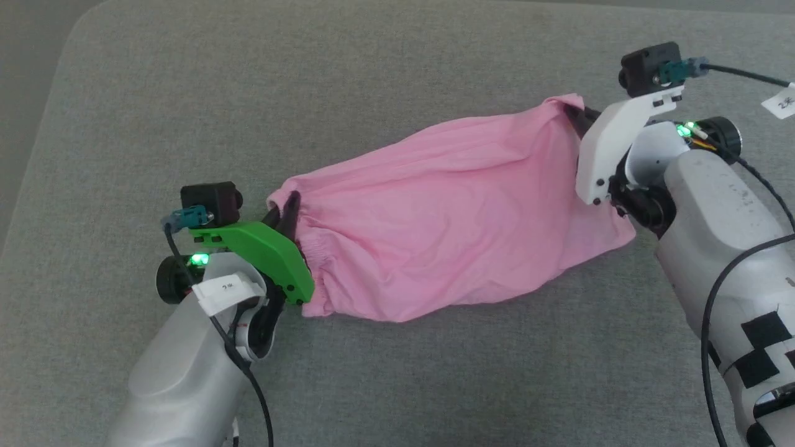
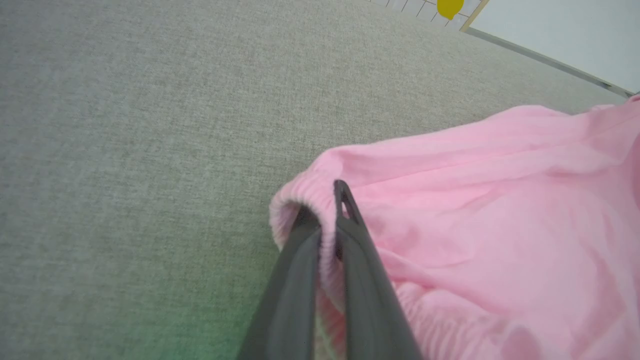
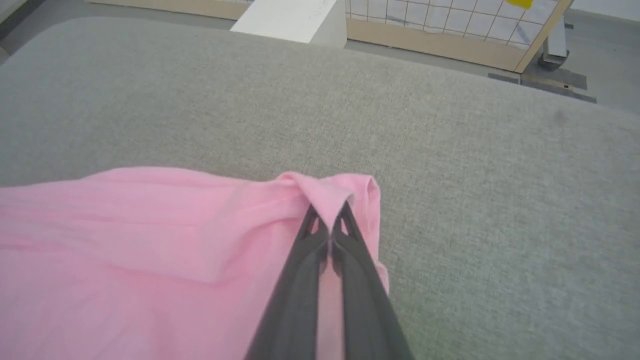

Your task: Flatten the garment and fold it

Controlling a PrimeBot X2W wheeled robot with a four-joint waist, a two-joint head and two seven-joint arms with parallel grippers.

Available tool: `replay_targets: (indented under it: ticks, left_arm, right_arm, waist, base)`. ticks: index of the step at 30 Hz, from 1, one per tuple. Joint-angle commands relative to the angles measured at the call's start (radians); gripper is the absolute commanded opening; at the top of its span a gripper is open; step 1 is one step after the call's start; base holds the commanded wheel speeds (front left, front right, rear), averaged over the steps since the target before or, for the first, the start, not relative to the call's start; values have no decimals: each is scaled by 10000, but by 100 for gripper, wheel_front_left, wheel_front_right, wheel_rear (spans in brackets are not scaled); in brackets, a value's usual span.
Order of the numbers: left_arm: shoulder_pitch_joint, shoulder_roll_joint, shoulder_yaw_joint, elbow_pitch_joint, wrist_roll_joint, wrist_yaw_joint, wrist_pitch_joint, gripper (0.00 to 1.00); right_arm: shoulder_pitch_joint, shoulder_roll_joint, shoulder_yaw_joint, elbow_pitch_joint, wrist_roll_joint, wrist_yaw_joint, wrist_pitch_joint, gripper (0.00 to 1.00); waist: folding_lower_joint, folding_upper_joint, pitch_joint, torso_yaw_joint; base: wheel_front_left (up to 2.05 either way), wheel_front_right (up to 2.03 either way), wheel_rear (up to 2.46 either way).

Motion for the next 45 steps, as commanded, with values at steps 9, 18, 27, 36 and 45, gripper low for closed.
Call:
replay_targets:
  ticks: [9, 18, 27, 36, 45]
  left_arm:
    - [46, -189, -74, 435, -75, -260, -478, 100]
    - [943, 279, 81, -401, 106, 116, -1067, 100]
    - [2338, 1360, 51, -2468, 258, 1091, -112, 100]
    - [2967, 2022, -202, -3312, -406, 1217, 1808, 100]
    - [2835, 2485, -406, -2670, -871, 1132, 3305, 100]
  right_arm:
    - [60, 25, 793, 1261, 579, -15, -1493, 100]
    - [826, 15, 1249, 1219, 887, -15, -3580, 100]
    - [1959, -249, 1156, 113, 784, -15, -4546, 100]
    - [3635, -514, 486, -1859, 28, -15, -4515, 100]
    - [5438, -477, -690, -4668, -961, -15, -3432, 100]
  waist:
    - [-1, 70, -359, 177]
    - [-1, 70, -1554, -157]
    - [-1, 70, -2580, -716]
    - [-1, 70, -2819, -1303]
    - [-1, 70, -2655, -1972]
  base:
    - [0, 0, 0]
    - [0, 0, 0]
    - [0, 0, 0]
    - [0, 0, 0]
    - [0, 0, 0]
